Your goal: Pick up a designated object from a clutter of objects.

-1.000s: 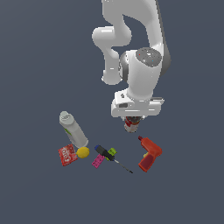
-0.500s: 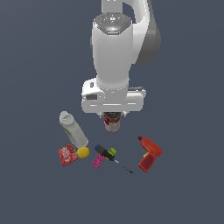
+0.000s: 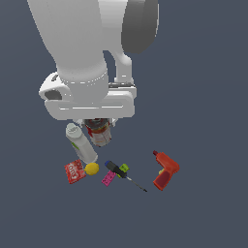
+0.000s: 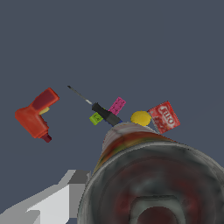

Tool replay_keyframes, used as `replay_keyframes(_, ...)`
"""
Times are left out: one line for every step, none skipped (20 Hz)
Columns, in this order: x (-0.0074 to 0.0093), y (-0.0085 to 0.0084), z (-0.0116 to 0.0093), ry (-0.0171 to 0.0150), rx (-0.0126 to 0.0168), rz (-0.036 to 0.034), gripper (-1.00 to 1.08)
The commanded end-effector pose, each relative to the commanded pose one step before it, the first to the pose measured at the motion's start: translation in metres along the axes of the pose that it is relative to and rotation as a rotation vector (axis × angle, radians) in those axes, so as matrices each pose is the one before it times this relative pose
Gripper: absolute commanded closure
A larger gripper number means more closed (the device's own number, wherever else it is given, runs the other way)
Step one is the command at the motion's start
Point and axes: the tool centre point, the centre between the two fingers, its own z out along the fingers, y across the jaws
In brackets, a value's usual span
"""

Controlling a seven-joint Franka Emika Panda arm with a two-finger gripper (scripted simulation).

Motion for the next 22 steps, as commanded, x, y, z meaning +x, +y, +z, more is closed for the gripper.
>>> replay_keyframes(0.00707,0.0158,-0.01558,0.0033,-0.00107,-0.00107,1.08)
replay_keyframes(0.00254,0.00586,-0.00486,0.0,0.0,0.0,1.08)
replay_keyframes(0.00248,0.00568,-0.00471,0.0,0.0,0.0,1.08)
replay_keyframes(0.00242,0.00549,-0.00456,0.0,0.0,0.0,1.08)
replay_keyframes(0.00234,0.00518,-0.0045,-0.00001,-0.00067,0.00015,1.08)
replay_keyframes(0.0023,0.00515,-0.00427,0.0,0.0,0.0,1.08)
replay_keyframes(0.00225,0.00499,-0.00414,0.0,0.0,0.0,1.08)
replay_keyframes(0.00219,0.00483,-0.00401,0.0,0.0,0.0,1.08)
replay_keyframes(0.00214,0.00467,-0.00388,0.0,0.0,0.0,1.08)
replay_keyframes(0.00205,0.00441,-0.00387,0.0,-0.00066,0.00021,1.08)
replay_keyframes(0.00204,0.00437,-0.00364,0.0,0.0,0.0,1.08)
replay_keyframes(0.00199,0.00422,-0.00352,0.0,0.0,0.0,1.08)
replay_keyframes(0.00194,0.00408,-0.0034,0.0,0.0,0.0,1.08)
replay_keyframes(0.00189,0.00393,-0.00329,0.0,0.0,0.0,1.08)
replay_keyframes(0.00184,0.00379,-0.00317,0.0,0.0,0.0,1.08)
replay_keyframes(0.00178,0.00361,-0.00303,0.0,0.0,0.0,1.08)
replay_keyframes(0.00165,0.00331,-0.00278,0.0,0.0,0.0,1.08)
replay_keyframes(0.00152,0.00302,-0.00255,0.0,0.0,0.0,1.08)
replay_keyframes(0.0014,0.00275,-0.00232,0.0,0.0,0.0,1.08)
replay_keyframes(0.00129,0.00249,-0.00211,0.0,0.0,0.0,1.08)
replay_keyframes(0.00118,0.00226,-0.00192,0.0,0.0,0.0,1.08)
replay_keyframes(0.00093,0.00225,-0.00186,0.00009,-0.00038,0.00057,1.08)
